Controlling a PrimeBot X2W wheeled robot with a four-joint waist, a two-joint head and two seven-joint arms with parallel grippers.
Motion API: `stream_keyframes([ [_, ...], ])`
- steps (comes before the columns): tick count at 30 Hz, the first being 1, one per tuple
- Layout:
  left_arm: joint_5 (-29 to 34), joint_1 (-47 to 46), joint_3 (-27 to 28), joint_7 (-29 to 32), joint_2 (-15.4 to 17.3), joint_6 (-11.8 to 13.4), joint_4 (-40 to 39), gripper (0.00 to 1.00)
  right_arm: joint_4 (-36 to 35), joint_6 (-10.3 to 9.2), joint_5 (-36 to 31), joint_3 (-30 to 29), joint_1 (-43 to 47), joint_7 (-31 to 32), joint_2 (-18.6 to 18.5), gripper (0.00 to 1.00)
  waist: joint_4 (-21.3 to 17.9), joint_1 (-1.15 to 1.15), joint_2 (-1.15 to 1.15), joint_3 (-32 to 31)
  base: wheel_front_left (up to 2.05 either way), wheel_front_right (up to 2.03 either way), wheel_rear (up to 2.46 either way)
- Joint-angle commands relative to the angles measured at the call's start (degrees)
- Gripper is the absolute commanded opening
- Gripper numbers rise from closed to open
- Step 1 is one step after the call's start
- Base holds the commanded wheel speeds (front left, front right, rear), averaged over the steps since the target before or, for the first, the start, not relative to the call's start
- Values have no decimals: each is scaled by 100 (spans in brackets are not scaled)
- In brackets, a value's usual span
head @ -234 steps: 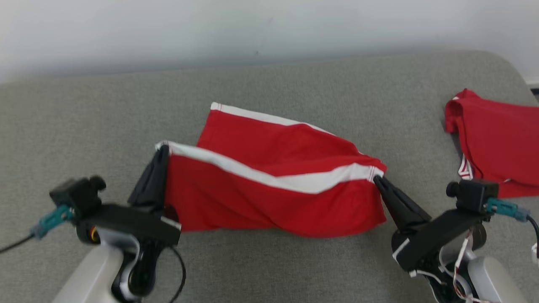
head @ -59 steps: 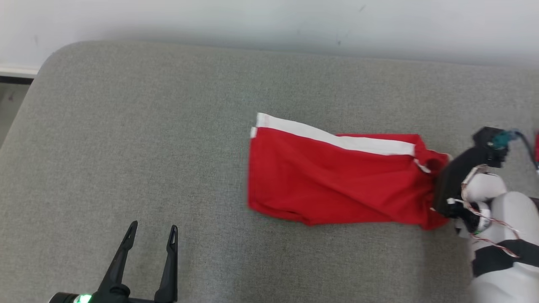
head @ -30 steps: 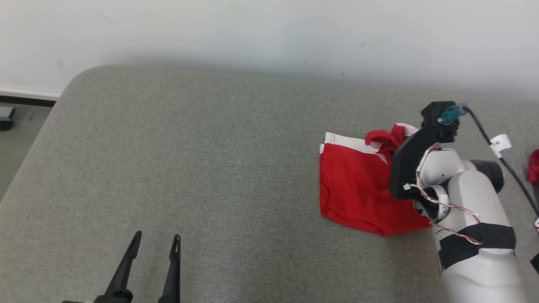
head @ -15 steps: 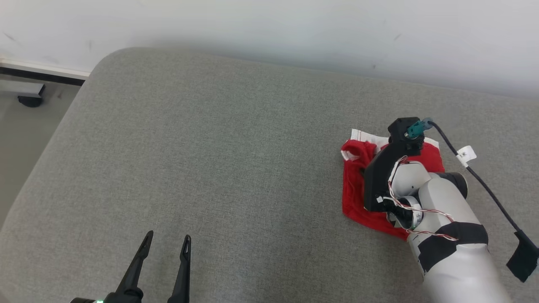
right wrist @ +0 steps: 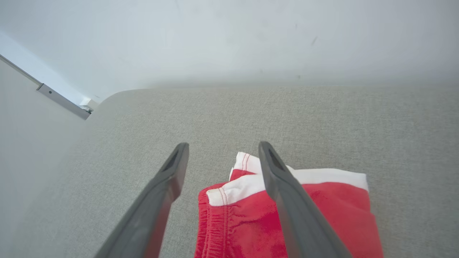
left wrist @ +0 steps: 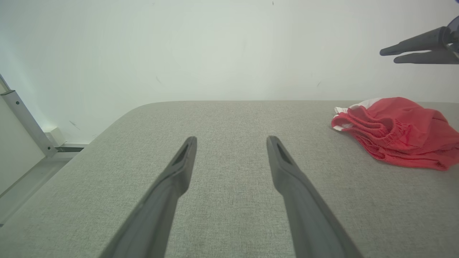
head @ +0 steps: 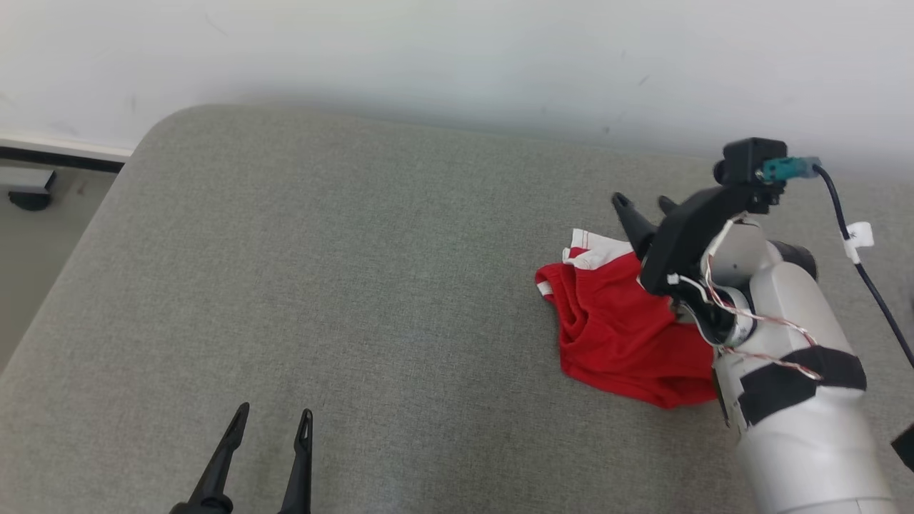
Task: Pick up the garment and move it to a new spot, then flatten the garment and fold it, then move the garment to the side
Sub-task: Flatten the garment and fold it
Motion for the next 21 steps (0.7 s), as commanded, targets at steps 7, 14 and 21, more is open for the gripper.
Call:
stream_keyframes([
  [7, -79, 108, 9, -60, -10, -6, 2, 100, -740, -13, -535, 258, 982, 124, -19, 22, -132, 0, 0, -85, 0, 0, 0],
  [14, -50, 5, -22, -85, -69, -54, 13, 100, -1025, -13, -635, 663, 1450, 516, 32, 25, -102, 0, 0, 62, 0, 0, 0],
  [21, -9, -89, -76, -89, -146, -104, 90, 100, -523, -13, -764, 591, 1098, 495, 58, 0, 180, 0, 0, 236, 0, 0, 0],
])
